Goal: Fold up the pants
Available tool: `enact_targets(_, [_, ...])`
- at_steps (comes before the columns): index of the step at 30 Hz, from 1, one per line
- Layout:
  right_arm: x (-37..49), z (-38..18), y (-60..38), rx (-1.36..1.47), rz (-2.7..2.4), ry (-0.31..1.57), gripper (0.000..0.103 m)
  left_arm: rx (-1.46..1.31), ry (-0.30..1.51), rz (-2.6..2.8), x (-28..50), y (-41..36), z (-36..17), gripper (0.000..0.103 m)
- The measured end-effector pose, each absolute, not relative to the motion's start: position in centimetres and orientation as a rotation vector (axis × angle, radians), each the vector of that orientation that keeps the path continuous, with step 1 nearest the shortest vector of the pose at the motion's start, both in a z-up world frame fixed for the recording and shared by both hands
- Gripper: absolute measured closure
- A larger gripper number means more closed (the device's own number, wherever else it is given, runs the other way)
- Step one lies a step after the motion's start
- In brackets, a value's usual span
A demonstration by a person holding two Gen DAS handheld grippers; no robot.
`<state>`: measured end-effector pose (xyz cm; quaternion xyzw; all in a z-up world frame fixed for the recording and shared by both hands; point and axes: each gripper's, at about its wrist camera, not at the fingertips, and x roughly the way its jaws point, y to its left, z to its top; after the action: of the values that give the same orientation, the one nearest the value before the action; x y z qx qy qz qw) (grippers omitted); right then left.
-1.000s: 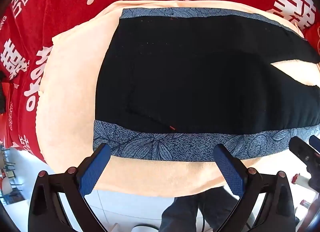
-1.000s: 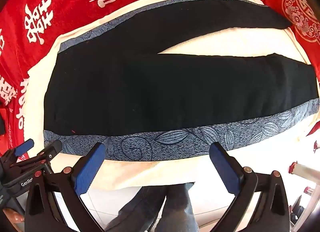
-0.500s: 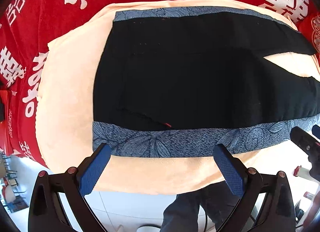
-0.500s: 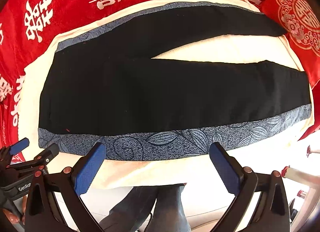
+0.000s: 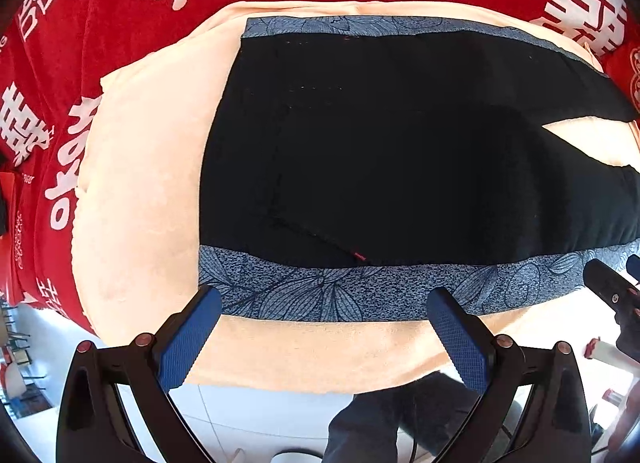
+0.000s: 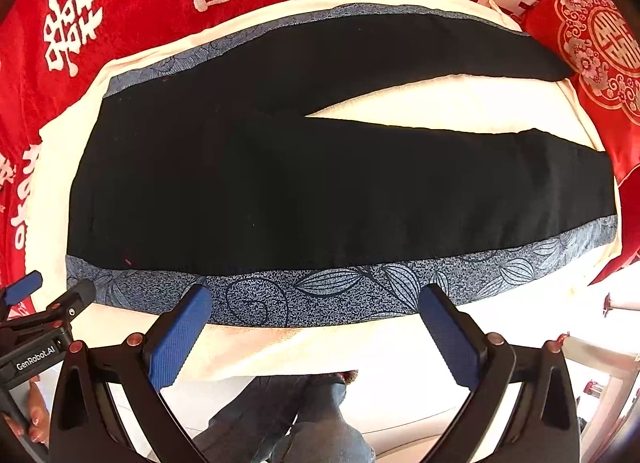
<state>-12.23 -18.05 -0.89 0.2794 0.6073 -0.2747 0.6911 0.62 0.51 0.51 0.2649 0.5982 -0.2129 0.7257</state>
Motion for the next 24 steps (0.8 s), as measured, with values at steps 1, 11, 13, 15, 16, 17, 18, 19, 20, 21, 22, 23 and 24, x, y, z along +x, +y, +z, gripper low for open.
enact_targets(1, [-12.2, -0.9, -18.1, 0.625, -0.613, 1.358, 0.000, 0.585, 1.320, -0.470, 0.6, 0.4, 0.5, 0.000])
enact_targets(11, [-12.5, -1.1, -18.6, 0.618, -0.597, 1.370, 0.000, 0.564, 1.352, -0.450, 0.0, -0.5, 0.3, 0.000])
enact_targets(13, [-12.5, -0.9, -18.8, 0.621, -0.590, 1.366, 0.000, 0.560, 1.347, -0.450, -0.1, -0.7, 0.4, 0.000])
enact_targets(15, [-12.4, -1.0, -18.9, 0.609, -0.591, 1.367, 0.000, 0.549, 1.353, -0.447, -0.1, -0.9, 0.5, 0.000])
enact_targets(16, [-12.5, -1.0, -19.0, 0.609, -0.589, 1.367, 0.000, 0.544, 1.353, -0.448, -0.1, -0.9, 0.6, 0.000])
enact_targets(17, [-12.6, -1.0, -19.1, 0.613, -0.589, 1.367, 0.000, 0.545, 1.353, -0.448, -0.2, -0.9, 0.6, 0.000])
enact_targets(18, [-12.5, -1.0, -19.1, 0.616, -0.590, 1.367, 0.000, 0.547, 1.353, -0.449, -0.3, -0.9, 0.6, 0.000])
enact_targets(19, [-12.5, -0.9, -19.1, 0.620, -0.589, 1.365, 0.000, 0.552, 1.357, -0.446, -0.4, -0.9, 0.6, 0.000])
enact_targets(20, [-12.6, -0.8, -19.2, 0.618, -0.587, 1.364, 0.000, 0.556, 1.360, -0.444, -0.4, -0.9, 0.6, 0.000])
enact_targets(21, [-12.7, -0.7, -19.2, 0.613, -0.588, 1.363, 0.000, 0.554, 1.361, -0.447, -0.5, -0.8, 0.7, 0.000])
enact_targets(22, [-12.7, -0.6, -19.2, 0.608, -0.589, 1.363, 0.000, 0.547, 1.357, -0.454, -0.4, -0.7, 0.7, 0.000])
enact_targets(23, [-12.7, -0.6, -19.1, 0.605, -0.590, 1.363, 0.000, 0.545, 1.357, -0.457, -0.4, -0.6, 0.8, 0.000])
enact_targets(24, [-12.8, -0.5, -19.1, 0.604, -0.591, 1.362, 0.000, 0.544, 1.355, -0.460, -0.4, -0.6, 0.8, 0.000])
